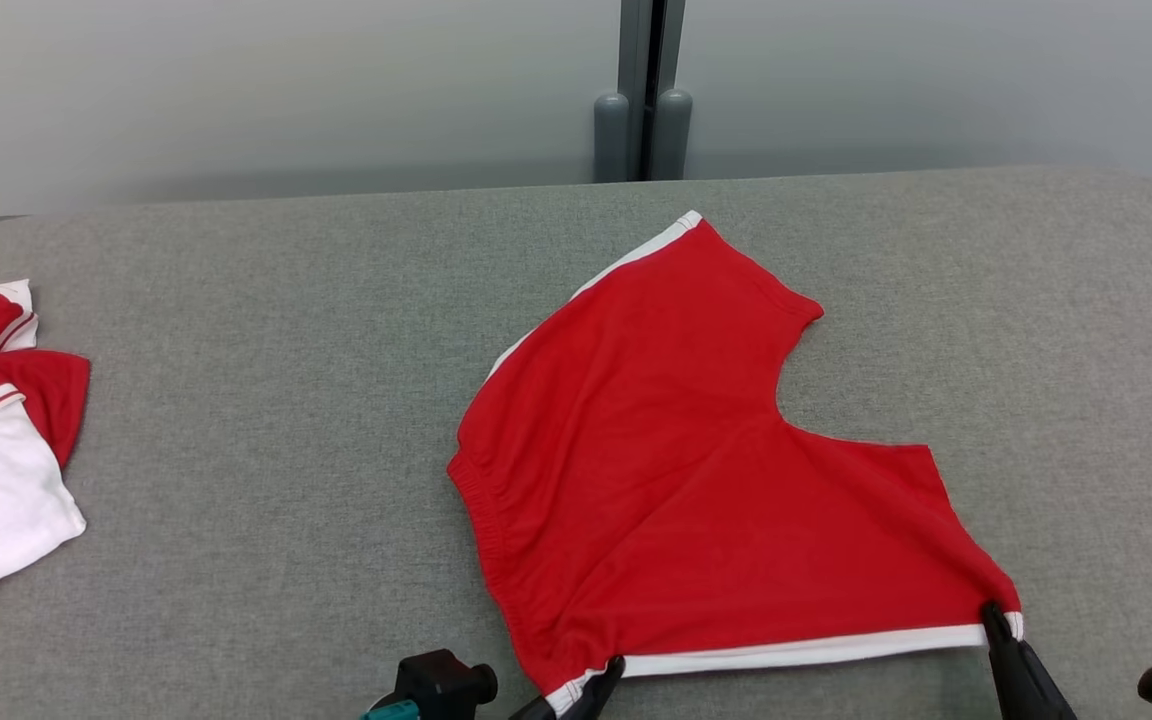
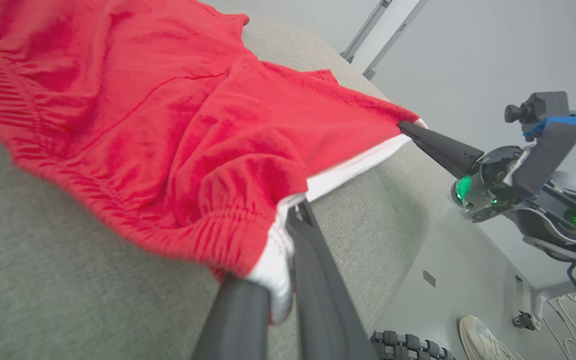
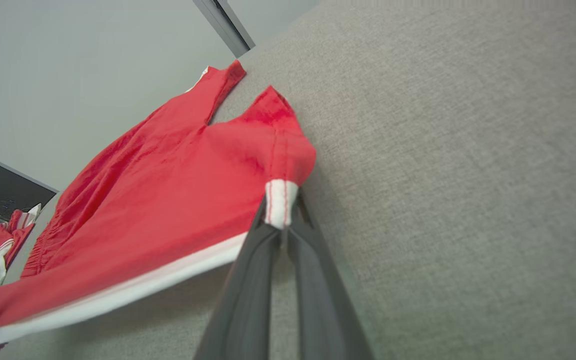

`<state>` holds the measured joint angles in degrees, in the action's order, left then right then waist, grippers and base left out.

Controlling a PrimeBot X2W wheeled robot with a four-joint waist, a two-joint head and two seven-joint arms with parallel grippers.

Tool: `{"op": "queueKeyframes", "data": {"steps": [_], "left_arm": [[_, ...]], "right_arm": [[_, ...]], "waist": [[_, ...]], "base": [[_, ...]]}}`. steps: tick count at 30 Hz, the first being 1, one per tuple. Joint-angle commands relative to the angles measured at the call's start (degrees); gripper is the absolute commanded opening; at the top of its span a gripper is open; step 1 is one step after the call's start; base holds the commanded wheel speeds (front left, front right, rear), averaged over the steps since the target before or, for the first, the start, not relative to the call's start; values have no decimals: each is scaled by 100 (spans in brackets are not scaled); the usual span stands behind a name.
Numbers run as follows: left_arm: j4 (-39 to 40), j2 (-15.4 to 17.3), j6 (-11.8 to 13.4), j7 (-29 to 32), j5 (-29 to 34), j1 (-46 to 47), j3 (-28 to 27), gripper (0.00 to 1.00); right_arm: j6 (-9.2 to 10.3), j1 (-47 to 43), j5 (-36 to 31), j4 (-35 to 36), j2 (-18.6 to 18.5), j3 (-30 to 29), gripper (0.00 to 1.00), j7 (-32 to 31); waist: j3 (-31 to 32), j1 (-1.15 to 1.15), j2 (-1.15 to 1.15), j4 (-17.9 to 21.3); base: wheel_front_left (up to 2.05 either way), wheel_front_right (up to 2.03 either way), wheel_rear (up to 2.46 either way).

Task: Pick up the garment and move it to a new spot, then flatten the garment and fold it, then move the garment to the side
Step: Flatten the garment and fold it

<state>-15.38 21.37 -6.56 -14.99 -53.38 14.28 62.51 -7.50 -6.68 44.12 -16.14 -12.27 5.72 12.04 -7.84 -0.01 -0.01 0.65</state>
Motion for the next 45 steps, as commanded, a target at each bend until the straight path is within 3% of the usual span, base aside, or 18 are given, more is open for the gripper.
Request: {"op": "queueKeyframes", "data": {"steps": [1,9,16,24,34,45], "left_arm": [[8,28,33,-23,16,-1,-31,0],[15,-246,0,-26,84,-20,-400,0],[119,-436,-55,-27,153,184,-806,0],[123,-560,-96,-27,146,642,-1280,0],[-82,-674,-89,-28,-86,1478,-1520,0],[-438,-882,-90,-28,-138,2053,-1697,0]], "right_arm": [[1,-53,-72,107,42,-104,0,-63],[0,397,-281,423,239,-424,0,-317],[0,1236,-448,539,48,-467,0,-536],[0,2675,-747,204,-197,-179,0,-909],[1,4695,-1105,-1257,-260,122,0,-1205],[4,6375,-1498,-3219,-103,435,0,-1003]], "waist": [[-20,1,1,-21],[-134,1,1,-54],[-305,1,1,-143],[-668,1,1,-461],[-1322,1,1,-799],[-1811,1,1,-1007]], "base": [[0,0,0],[0,0,0],[0,0,0],[0,0,0],[0,0,0],[0,0,0]]}}
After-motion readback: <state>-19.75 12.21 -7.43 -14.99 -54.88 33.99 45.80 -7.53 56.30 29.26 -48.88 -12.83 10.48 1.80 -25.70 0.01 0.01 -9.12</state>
